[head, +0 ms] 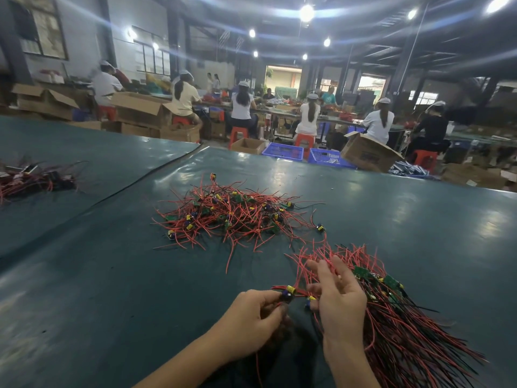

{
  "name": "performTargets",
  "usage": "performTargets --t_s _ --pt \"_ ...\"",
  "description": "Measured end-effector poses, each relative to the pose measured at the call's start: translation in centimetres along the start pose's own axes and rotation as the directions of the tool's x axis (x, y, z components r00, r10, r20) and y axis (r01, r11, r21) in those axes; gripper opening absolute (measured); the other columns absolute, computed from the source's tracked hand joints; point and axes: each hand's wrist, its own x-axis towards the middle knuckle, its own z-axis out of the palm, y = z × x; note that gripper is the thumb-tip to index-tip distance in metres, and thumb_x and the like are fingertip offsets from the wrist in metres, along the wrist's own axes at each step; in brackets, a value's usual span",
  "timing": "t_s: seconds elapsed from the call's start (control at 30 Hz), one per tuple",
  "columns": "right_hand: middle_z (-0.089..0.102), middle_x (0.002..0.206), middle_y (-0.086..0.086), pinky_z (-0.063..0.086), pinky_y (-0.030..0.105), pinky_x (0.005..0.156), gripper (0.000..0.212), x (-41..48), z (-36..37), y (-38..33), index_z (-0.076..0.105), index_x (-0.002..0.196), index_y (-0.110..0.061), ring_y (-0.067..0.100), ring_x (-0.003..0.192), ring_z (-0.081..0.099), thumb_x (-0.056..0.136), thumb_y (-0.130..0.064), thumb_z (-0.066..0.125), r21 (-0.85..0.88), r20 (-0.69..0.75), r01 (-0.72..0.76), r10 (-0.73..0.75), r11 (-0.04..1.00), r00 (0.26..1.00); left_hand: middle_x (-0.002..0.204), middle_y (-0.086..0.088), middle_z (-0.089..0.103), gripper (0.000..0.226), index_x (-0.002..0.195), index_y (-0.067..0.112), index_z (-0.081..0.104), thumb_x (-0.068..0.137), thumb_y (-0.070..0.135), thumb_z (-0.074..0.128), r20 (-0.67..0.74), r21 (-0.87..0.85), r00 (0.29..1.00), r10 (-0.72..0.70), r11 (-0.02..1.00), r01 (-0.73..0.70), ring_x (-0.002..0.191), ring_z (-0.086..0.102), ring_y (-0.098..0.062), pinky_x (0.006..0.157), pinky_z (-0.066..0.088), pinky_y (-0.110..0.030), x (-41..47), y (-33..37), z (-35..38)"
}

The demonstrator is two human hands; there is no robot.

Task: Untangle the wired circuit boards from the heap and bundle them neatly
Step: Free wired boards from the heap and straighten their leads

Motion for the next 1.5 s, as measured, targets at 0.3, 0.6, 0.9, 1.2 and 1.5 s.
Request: performTargets --t_s 0.3,0.6,0.9,1.2,1.5 --pt "0.074 0.089 -0.003 0.057 0.033 0.078 0.018 -2.6 1.2 1.6 0.069 0.103 -0.027 0.013 0.087 0.071 0.090 -0.016 0.068 -0.260 0.264 0.203 -0.133 0.944 0.955 0.124 0.008 0.064 0.037 0.128 0.019 0.058 0.094 0.011 0.045 0.100 0.128 0.975 0.201 0.969 -0.213 0.116 0.058 -0.006 0.100 0.046 -0.035 0.0 0.0 0.0" --pt "0.074 0.089 -0.008 0.052 0.013 0.073 0.018 -3.0 1.5 1.8 0.069 0.099 -0.025 0.001 0.086 0.070 0.094 -0.010 0.061 -0.279 0.372 0.278 -0.164 0.919 0.914 0.091 -0.001 0.069 0.026 0.093 0.018 0.069 0.082 0.023 0.047 -0.200 0.481 0.953 0.227 0.870 -0.107 0.088 0.063 -0.023 0.078 0.050 -0.036 0.6 -1.5 -1.6" --pt "0.062 0.104 -0.013 0.048 0.024 0.082 0.022 -2.0 -0.1 2.4 0.065 0.113 -0.028 0.006 0.096 0.060 0.097 -0.034 0.051 -0.759 0.442 0.409 -0.061 0.506 0.895 0.146 -0.010 0.038 0.042 0.124 0.019 0.060 0.082 0.020 0.066 -0.668 0.576 0.723 0.176 0.737 0.354 0.134 0.033 -0.029 0.110 0.029 -0.047 4.3 -6.0 -9.4" --pt "0.060 0.095 -0.013 0.050 0.025 0.081 0.021 -1.6 -0.6 2.4 0.065 0.109 -0.025 0.006 0.092 0.058 0.098 -0.035 0.050 -0.779 0.415 0.397 -0.076 0.485 0.907 0.140 -0.013 0.049 0.054 0.144 0.017 0.042 0.092 0.028 0.048 -0.772 0.357 0.611 -0.175 0.676 0.644 0.126 0.044 -0.031 0.107 0.027 -0.048 6.5 -9.2 -14.7" --pt "0.056 0.094 -0.017 0.049 0.025 0.085 0.021 -1.7 -0.7 2.4 0.064 0.110 -0.026 0.006 0.097 0.056 0.098 -0.036 0.051 -0.765 0.439 0.417 -0.077 0.490 0.895 0.111 -0.006 0.064 0.033 0.116 0.019 0.064 0.085 0.032 0.065 -0.817 0.315 0.569 -0.096 0.752 0.579 0.108 0.055 -0.027 0.097 0.032 -0.043 6.1 -9.2 -14.6"
